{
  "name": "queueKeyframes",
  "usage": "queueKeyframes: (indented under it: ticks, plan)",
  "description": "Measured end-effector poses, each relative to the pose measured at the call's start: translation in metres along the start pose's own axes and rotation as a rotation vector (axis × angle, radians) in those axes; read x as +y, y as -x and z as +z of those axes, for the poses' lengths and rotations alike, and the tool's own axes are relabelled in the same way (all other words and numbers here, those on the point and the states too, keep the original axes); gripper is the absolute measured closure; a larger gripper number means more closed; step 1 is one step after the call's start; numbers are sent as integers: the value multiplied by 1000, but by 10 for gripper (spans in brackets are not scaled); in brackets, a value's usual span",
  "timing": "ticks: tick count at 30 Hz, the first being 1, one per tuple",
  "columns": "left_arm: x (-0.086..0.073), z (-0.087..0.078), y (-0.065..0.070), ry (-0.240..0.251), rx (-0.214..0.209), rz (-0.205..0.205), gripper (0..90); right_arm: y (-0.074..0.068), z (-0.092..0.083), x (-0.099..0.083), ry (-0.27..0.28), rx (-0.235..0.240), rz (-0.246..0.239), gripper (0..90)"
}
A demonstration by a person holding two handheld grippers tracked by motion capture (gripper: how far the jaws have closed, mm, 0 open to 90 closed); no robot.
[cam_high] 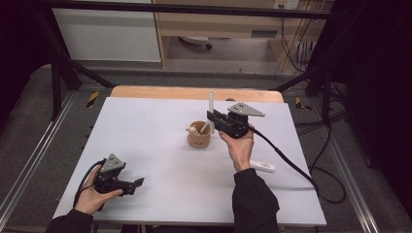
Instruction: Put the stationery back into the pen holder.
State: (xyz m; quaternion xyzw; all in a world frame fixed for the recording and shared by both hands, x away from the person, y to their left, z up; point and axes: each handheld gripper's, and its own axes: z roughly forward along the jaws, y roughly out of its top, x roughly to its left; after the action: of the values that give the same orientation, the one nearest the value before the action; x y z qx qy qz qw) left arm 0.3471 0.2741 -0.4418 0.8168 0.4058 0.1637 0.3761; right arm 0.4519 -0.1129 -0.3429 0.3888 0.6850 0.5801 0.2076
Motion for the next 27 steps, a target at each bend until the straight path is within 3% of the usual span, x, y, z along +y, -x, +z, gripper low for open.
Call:
queueKeyframes:
  ticks: [16,27]
  plan:
    - [0,0,-1,5,-4,-5,65,12,45,-20,-7,6,35,789]
    - [1,0,-1,3,-4,-2,65,13,61,-34,-54,2,30,788]
